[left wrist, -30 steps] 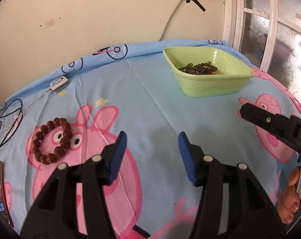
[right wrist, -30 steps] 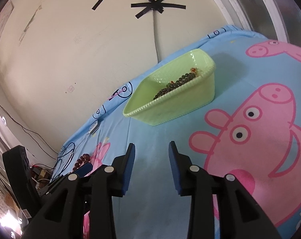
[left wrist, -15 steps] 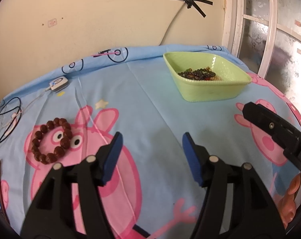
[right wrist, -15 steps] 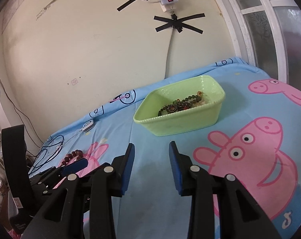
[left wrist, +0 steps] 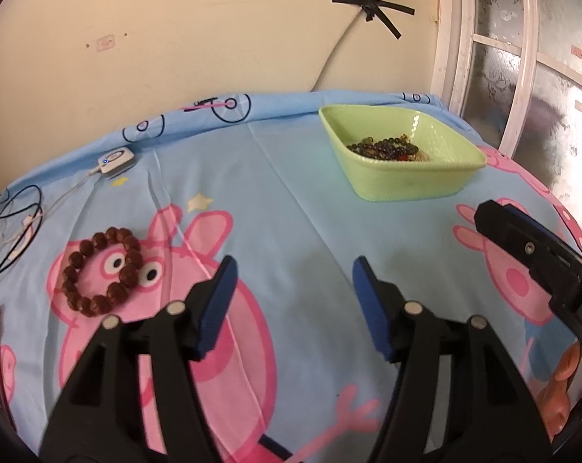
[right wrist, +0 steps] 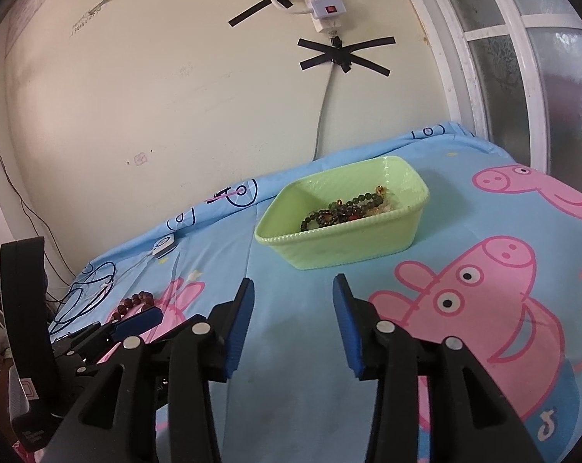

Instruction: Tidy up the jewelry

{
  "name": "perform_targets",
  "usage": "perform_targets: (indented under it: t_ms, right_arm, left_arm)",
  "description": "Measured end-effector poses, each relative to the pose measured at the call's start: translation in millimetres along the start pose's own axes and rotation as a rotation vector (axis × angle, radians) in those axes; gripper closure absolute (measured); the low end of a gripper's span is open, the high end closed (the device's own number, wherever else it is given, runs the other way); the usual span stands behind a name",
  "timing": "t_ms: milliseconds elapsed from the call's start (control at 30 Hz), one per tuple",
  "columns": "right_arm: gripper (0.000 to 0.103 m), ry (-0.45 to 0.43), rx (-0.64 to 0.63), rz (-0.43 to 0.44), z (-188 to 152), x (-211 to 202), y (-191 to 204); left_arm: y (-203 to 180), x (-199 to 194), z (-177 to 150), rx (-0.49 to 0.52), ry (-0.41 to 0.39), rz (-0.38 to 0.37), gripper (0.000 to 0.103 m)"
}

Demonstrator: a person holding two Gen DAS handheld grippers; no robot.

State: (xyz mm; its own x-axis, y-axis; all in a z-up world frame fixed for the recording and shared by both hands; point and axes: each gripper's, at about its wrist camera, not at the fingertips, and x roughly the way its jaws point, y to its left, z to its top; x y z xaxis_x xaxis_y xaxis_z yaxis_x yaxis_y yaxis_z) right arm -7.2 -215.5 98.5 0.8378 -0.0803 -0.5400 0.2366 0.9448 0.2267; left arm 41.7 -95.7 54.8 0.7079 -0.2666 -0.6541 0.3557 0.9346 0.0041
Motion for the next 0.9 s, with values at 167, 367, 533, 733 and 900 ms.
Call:
perform_targets:
  t_ms: [167, 367, 533, 733, 900]
  right_arm:
    - [0.082, -0.009, -0.015, -0.007, 0.2, -2.3, 2.6]
    - [0.080, -0.017, -0.029, -0.015, 0.0, -4.0, 4.7]
    - [0.080, -0.021, -0.037, -0.033, -0.4, -4.1, 6.3]
    - [0.080, -0.018, -0.055, -0.053, -0.2, -2.1, 9.2]
    - [0.074, -0.036, -0.046, -0.089, -0.3, -4.8, 8.2]
  left_arm:
    - [1.8, -1.1, -0.2, -0.008, -0.003, -0.002, 0.043]
    - [5.3, -1.0, 0.4, -0.026, -0.001, -0.006, 0.043]
    - [5.6, -0.8, 0.1, -0.033, 0.000, -0.006, 0.043]
    - [5.9, -1.2, 0.4, -0.034, -0.002, -0.007, 0.040]
    - [6.4, -1.5, 0.3, -0.034, -0.003, -0.010, 0.039]
